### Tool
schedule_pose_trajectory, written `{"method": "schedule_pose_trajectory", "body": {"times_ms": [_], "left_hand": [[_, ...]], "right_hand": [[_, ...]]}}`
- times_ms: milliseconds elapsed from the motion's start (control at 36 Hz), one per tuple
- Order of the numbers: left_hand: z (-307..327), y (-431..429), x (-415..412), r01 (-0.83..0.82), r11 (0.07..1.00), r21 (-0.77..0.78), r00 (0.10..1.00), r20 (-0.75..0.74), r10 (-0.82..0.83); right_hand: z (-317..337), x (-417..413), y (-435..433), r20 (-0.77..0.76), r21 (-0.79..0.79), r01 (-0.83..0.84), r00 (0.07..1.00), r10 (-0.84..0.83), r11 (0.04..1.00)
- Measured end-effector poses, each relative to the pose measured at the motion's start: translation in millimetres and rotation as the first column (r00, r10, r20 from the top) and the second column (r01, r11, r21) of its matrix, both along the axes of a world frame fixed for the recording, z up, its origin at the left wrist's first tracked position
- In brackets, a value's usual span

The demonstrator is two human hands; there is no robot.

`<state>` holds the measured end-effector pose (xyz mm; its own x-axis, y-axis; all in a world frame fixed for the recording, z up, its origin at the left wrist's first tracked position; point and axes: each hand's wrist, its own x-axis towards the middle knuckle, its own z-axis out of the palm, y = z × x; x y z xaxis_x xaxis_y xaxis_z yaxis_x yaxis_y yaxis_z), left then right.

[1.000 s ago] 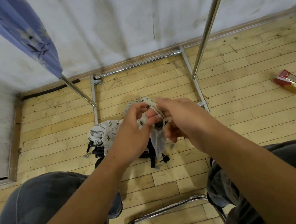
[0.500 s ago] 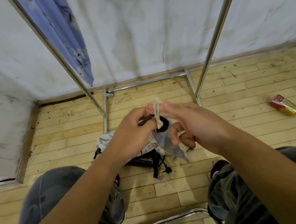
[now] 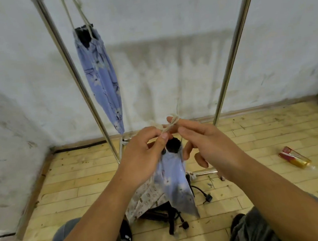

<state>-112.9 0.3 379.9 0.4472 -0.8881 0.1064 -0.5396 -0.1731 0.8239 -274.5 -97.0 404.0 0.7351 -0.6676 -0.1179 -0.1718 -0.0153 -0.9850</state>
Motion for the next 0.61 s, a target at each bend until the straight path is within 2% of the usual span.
{"method": "schedule_pose_trajectory", "body": {"times_ms": [111,194,306,417,611], "left_hand": [[15,-6,2,0.033,0.999,-0.001,0.999,0.012,-0.033],[29,-8,5,0.056,0.998,-0.032,0.998,0.014,-0.056],[50,-10,11,0.067,0.995,-0.069,0.997,-0.031,-0.069],[68,-14,20,0.086,0.991,-0.103,0.996,-0.016,-0.088],[103,-21,44,0.037,0.984,-0.174,0.999,0.038,-0.031]], "right_hand": [[11,5,-5,0.003,-0.127,0.085,0.996,-0.085,0.988],[21,12,-8,-0.014,-0.317,0.133,0.989,-0.145,0.939],[33,20,-14,0.006,-0.469,0.129,0.990,-0.144,0.874],[48,31,-16,0.088,-0.500,0.173,0.985,-0.149,0.849],[75,60,-22,0.197,-0.521,0.214,0.972,-0.128,0.826]]}}
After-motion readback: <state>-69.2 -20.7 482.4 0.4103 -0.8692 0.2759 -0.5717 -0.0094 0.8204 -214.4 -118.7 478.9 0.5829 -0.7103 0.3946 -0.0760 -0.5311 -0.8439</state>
